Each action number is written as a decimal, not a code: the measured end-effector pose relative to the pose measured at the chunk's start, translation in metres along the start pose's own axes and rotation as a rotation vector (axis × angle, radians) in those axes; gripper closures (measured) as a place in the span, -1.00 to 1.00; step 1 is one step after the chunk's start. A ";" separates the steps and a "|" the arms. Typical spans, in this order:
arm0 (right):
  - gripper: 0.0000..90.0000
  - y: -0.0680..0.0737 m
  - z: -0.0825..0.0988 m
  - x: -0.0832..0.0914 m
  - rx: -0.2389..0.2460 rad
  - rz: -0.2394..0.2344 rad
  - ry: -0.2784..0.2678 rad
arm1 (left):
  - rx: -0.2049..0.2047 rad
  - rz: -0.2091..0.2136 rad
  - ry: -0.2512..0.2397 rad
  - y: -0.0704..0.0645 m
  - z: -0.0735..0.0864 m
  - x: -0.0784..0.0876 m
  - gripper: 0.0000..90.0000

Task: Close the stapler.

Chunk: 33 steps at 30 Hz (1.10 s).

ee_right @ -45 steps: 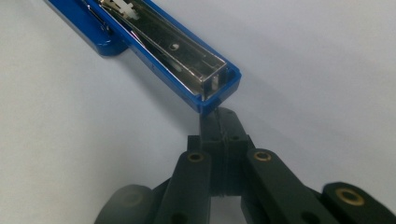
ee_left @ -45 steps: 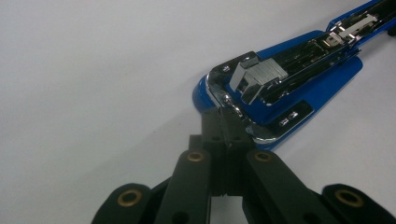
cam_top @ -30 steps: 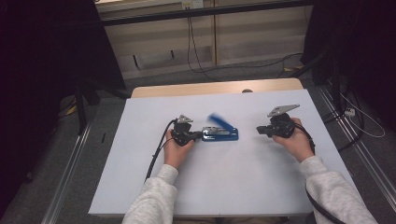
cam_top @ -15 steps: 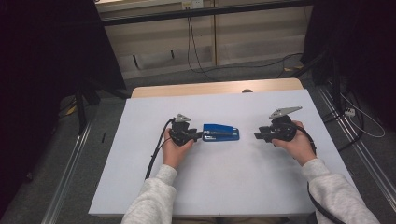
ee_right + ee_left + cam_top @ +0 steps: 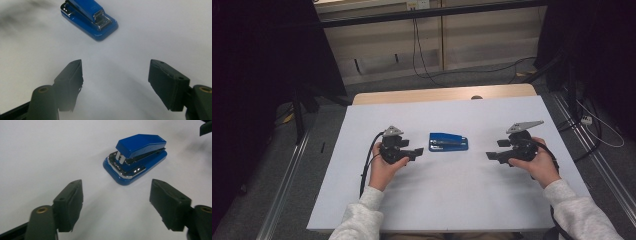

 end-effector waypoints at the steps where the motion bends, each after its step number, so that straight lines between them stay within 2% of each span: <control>1: -0.46 0.001 0.001 0.001 0.005 0.004 0.002 | -0.008 -0.005 0.007 0.001 0.002 0.003 -0.55; 4: -0.52 0.005 0.004 0.003 0.007 0.001 0.007 | 0.001 0.001 -0.005 0.004 0.007 0.008 -0.61; 7: -0.58 0.011 0.007 0.007 0.010 -0.008 0.017 | -0.002 -0.008 0.010 0.006 0.011 0.014 -0.70; 16: -0.63 0.023 0.014 0.017 0.033 -0.017 0.022 | -0.020 -0.007 -0.023 0.008 0.018 0.037 -0.76; 19: -0.64 0.026 0.017 0.021 0.035 -0.018 0.022 | -0.012 -0.002 -0.033 0.008 0.022 0.045 -0.78; 21: -0.64 0.029 0.020 0.025 0.043 -0.014 0.028 | -0.023 -0.013 -0.040 0.009 0.025 0.052 -0.78; 26: -0.66 0.034 0.026 0.030 0.051 -0.021 0.041 | -0.009 -0.008 -0.061 0.012 0.031 0.062 -0.80; 33: -0.66 0.039 0.033 0.037 0.067 -0.019 0.047 | -0.014 -0.003 -0.079 0.015 0.041 0.077 -0.82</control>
Point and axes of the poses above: each handheld gripper's, and its own axes: x roughly backward along the jaws, z roughly out of its underside, y roughly to its left, the point moved 3 cm from there along -x, roughly forward along the jaws, and after that the axes turned 11 degrees about x, right-handed, at the moved point
